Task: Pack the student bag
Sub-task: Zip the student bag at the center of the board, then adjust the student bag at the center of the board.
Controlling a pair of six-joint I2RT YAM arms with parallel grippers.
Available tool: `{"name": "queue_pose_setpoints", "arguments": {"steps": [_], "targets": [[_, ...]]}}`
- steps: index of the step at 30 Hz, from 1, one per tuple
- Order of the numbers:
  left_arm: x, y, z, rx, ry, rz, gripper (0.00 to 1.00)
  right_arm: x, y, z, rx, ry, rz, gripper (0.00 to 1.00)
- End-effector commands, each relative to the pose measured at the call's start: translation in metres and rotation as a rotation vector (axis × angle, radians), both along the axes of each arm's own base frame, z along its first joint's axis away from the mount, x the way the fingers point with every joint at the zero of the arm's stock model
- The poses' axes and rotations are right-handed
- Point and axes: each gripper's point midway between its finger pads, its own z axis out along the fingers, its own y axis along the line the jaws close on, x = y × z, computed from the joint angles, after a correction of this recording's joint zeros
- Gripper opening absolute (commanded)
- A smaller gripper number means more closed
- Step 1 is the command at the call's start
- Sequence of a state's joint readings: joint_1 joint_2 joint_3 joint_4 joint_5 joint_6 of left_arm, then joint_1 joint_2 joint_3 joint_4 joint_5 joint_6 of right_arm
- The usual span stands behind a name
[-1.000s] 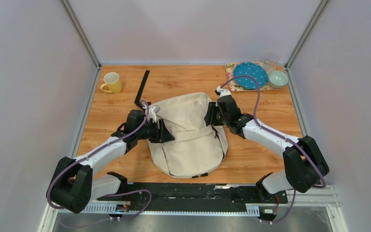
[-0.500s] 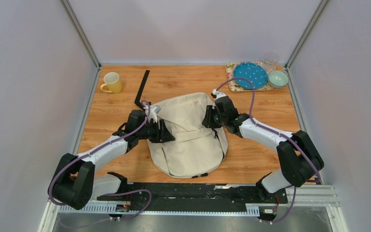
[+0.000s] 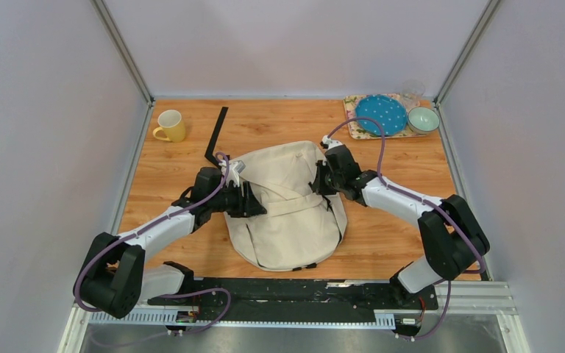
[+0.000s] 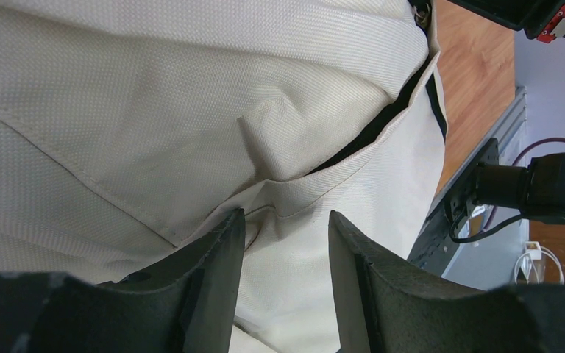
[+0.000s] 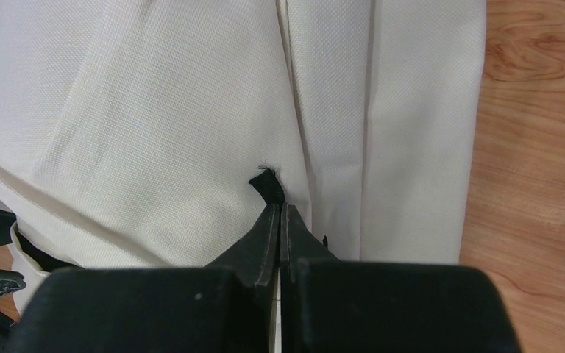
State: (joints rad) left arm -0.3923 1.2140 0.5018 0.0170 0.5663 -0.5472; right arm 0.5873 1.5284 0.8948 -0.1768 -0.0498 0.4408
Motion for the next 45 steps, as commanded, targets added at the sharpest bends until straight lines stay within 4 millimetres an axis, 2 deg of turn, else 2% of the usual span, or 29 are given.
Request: {"name": "queue_pose_setpoints", "arguments": {"steps": [1,8,18,25,28,30,31,32,33,34,35,37,38,41,45], "targets": [[-0.013,0.008,-0.020,0.059,0.046,-0.009,0.54,0.014,-0.009,0.011,-0.046,-0.044,-0.057,0.00],[-0.016,0.011,-0.023,0.069,0.051,-0.011,0.50,0.025,-0.027,0.026,-0.077,-0.101,-0.155,0.00],[-0.019,0.012,-0.027,0.076,0.054,-0.013,0.48,0.031,-0.059,0.028,-0.081,-0.116,-0.279,0.00],[-0.019,0.013,-0.027,0.076,0.050,-0.013,0.48,0.027,-0.066,0.027,-0.072,-0.112,-0.304,0.00],[-0.018,0.012,-0.018,0.060,0.020,-0.012,0.49,0.021,-0.060,0.030,-0.037,-0.117,-0.265,0.00],[-0.014,0.013,-0.008,0.059,-0.008,0.007,0.52,0.018,-0.061,0.034,-0.033,-0.121,-0.264,0.23],[-0.011,0.015,0.003,0.054,-0.053,0.020,0.53,0.016,-0.064,0.033,-0.039,-0.120,-0.270,0.34],[-0.005,0.022,0.005,0.091,-0.073,0.067,0.55,0.016,-0.068,0.034,-0.042,-0.121,-0.280,0.50],[-0.002,0.028,0.008,0.112,-0.095,0.102,0.56,0.014,-0.071,0.037,-0.036,-0.127,-0.286,0.55],[0.004,0.036,0.018,0.126,-0.142,0.154,0.57,0.013,-0.074,0.037,-0.030,-0.121,-0.290,0.58],[0.010,0.055,0.011,0.198,-0.147,0.261,0.60,0.014,-0.080,0.037,-0.018,-0.112,-0.308,0.63],[0.014,0.073,0.015,0.238,-0.185,0.357,0.68,0.012,-0.080,0.036,0.024,-0.081,-0.293,0.64],[0.014,0.086,0.006,0.285,-0.175,0.419,0.72,0.014,-0.087,0.034,0.041,-0.062,-0.315,0.64],[0.007,0.100,-0.014,0.346,-0.104,0.475,0.76,0.013,-0.090,0.024,0.093,-0.011,-0.313,0.66],[-0.004,0.098,-0.046,0.338,0.013,0.470,0.76,0.009,-0.083,0.010,0.166,0.052,-0.294,0.66]]}}
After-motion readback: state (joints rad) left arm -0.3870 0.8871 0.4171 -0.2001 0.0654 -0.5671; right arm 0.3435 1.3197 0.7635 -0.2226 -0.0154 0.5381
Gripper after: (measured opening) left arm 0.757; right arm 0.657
